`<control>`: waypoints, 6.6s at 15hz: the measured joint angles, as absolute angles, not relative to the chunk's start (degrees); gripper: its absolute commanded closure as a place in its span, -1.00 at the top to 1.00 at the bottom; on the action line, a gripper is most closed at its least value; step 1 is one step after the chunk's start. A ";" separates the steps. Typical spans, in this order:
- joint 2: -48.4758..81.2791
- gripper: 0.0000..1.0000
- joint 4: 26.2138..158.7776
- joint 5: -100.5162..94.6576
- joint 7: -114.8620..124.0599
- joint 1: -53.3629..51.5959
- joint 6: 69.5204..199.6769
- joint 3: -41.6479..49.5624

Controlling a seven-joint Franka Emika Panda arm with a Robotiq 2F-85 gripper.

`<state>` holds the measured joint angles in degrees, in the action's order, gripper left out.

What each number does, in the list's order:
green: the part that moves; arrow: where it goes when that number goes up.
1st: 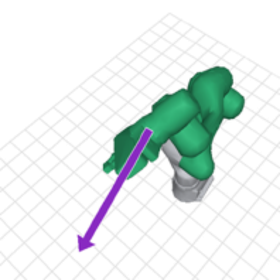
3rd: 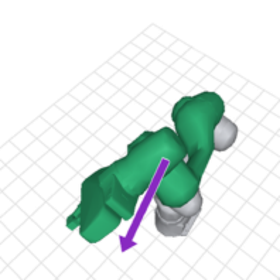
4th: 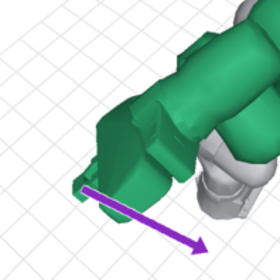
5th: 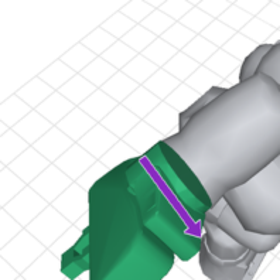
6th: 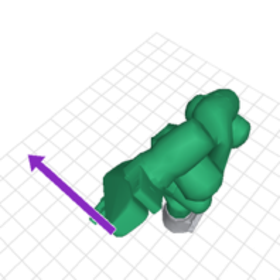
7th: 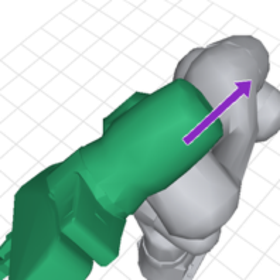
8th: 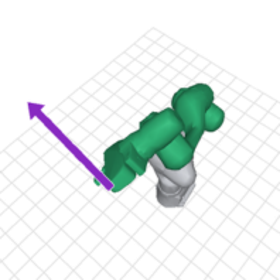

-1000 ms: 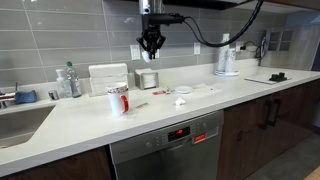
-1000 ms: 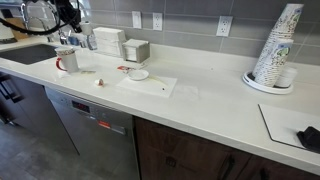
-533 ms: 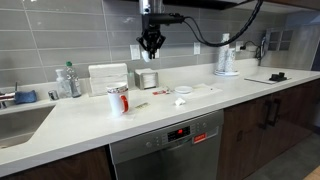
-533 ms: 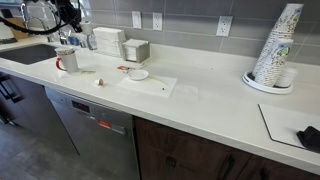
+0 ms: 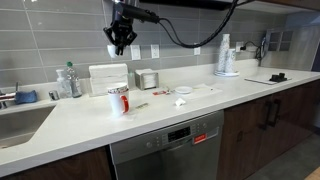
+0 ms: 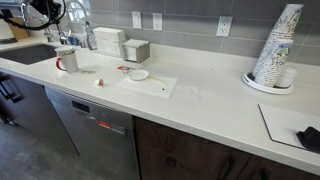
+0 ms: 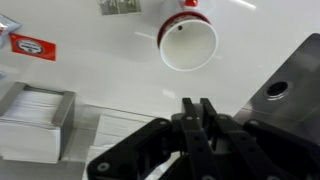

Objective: Pick up the white tea cup, pour the contents of the white teacup into the paper cup on the left, put the white tea cup back on the kitchen paper

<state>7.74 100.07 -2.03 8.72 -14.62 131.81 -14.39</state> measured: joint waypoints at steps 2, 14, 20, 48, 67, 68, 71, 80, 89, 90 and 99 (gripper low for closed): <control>8.24 -0.94 99.73 2.76 4.99 -14.72 131.92 -15.32; 8.92 -0.94 105.45 34.58 -18.20 -11.75 131.86 -15.78; 9.36 -0.94 111.28 48.78 -28.75 -9.43 131.84 -15.65; 12.36 -0.94 117.02 97.46 -70.66 -7.80 113.37 -10.49; 16.77 -0.94 116.80 112.37 -82.10 -8.05 99.15 -9.32; 16.91 -0.94 116.80 113.16 -82.49 -8.05 98.80 -9.20; 17.39 -0.94 116.76 113.97 -82.54 -8.13 98.53 -8.99; 19.62 -0.94 115.16 120.12 -85.67 -8.22 91.08 -8.61; 23.49 -0.94 112.41 121.34 -85.22 -8.63 82.34 -8.34; 23.80 -0.94 112.22 121.33 -85.00 -8.79 82.36 -8.34; 25.02 -0.94 110.87 121.07 -83.51 -9.31 82.28 -8.02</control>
